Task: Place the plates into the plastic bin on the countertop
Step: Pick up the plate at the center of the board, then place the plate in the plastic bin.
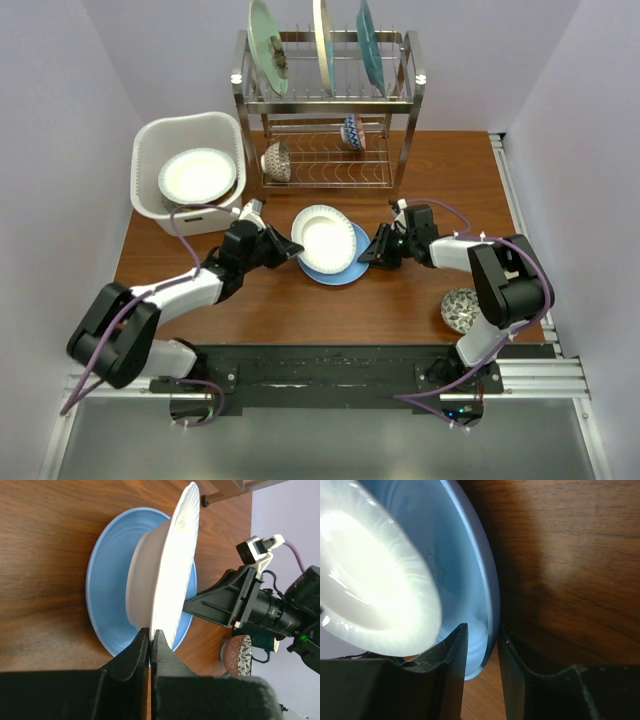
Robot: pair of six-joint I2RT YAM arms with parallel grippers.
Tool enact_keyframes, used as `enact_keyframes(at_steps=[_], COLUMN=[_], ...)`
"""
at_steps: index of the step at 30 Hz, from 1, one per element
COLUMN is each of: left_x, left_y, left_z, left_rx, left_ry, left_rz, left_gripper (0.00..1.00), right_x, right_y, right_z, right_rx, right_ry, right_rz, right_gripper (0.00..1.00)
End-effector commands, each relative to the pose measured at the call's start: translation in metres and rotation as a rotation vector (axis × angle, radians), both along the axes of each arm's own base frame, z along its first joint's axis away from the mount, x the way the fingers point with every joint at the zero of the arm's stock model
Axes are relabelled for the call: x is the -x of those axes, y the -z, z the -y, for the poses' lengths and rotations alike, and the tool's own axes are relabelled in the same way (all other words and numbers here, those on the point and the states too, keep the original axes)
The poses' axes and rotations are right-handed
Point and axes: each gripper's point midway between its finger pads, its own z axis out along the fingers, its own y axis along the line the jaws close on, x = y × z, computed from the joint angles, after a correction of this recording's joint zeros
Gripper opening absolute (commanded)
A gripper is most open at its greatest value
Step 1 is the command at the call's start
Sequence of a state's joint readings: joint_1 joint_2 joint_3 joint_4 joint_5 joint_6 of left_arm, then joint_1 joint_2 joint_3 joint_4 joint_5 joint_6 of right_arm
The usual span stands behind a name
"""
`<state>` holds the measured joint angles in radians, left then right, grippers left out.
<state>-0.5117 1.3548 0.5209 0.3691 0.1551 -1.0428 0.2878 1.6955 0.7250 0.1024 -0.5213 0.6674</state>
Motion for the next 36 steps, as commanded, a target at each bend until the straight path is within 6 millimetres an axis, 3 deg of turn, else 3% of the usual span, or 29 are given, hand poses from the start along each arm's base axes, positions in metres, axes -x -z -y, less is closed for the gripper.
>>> enact_keyframes(at_steps=[1, 3, 7, 10, 16, 19, 28, 36], left_x=[-0.014, -0.014, -0.011, -0.007, 0.0, 0.002, -0.009, -0.023], left_y=[-0.07, -0.088, -0.104, -0.115, -0.137, -0.157, -0.197, -0.206], left_z=[-0.006, -0.012, -0.028, -0.042, -0.077, -0.091, -0.118, -0.143], left_rx=[0.022, 0.034, 0.02, 0.014, -0.033, -0.063, -0.105, -0.118], left_ry=[-0.03, -0.04, -0.063, -0.084, -0.144, -0.175, -0.238, -0.293], left_rz=[0.164, 0.196, 0.209, 0.221, 0.224, 0.246, 0.282, 0.269], left_gripper=[0.0, 0.0, 0.0, 0.0, 0.0, 0.0, 0.0, 0.0], right_x=[0.021, 0.021, 0.028, 0.03, 0.031, 0.03, 0.034, 0.041], right_y=[0.015, 0.012, 0.009, 0.006, -0.009, -0.019, -0.042, -0.04], right_z=[0.005, 0.004, 0.008, 0.015, 0.024, 0.032, 0.04, 0.041], right_rx=[0.053, 0.045, 0.066, 0.107, 0.162, 0.209, 0.238, 0.236], right_ry=[-0.041, -0.051, -0.064, -0.06, -0.064, -0.054, -0.051, -0.059], right_rz=[-0.073, -0.063, -0.078, -0.077, -0.039, -0.01, 0.04, 0.036], right_gripper=[0.37, 0.41, 0.58, 0.66, 0.73, 0.78, 0.82, 0.83])
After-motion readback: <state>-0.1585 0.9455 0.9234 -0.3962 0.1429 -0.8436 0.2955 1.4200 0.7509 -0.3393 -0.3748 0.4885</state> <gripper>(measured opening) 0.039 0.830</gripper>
